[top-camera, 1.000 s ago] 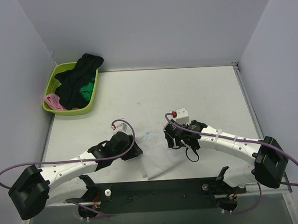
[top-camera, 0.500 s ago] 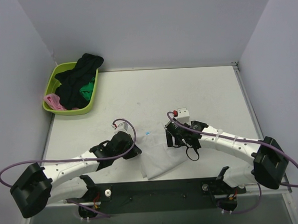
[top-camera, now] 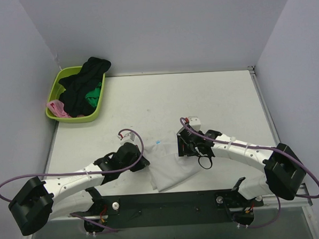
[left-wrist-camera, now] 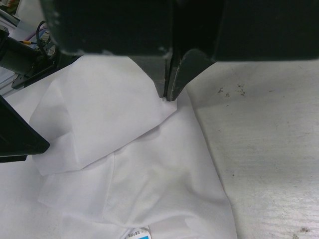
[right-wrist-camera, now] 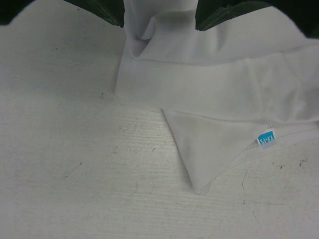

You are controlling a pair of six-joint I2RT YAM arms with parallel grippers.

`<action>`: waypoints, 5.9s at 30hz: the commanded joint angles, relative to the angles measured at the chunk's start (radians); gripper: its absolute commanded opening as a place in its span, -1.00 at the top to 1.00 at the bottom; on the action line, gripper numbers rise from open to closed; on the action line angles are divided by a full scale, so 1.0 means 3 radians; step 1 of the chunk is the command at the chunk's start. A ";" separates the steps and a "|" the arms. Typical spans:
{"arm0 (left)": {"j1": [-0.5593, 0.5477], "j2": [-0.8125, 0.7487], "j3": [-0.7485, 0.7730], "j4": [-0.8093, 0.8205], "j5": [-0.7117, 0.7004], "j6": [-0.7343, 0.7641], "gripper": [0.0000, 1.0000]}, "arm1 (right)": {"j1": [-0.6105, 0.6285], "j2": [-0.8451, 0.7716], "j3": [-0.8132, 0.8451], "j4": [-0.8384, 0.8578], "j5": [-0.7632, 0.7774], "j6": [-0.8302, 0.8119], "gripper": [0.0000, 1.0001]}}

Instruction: Fold and stack the t-shirts

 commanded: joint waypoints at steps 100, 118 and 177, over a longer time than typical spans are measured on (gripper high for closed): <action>0.1379 -0.1021 0.0761 -0.0299 0.0524 0.0630 -0.90 | -0.0373 0.1099 0.0633 0.2817 -0.2884 0.0953 -1.00; 0.1784 -0.1093 0.0587 -0.0366 0.0815 0.0707 -0.93 | -0.0327 0.2050 0.0127 0.3938 -0.2931 0.1173 -0.99; 0.1830 -0.0592 0.0898 -0.0191 0.0918 0.0988 -0.94 | -0.0956 0.0646 0.1153 0.1702 -0.1384 -0.0319 -1.00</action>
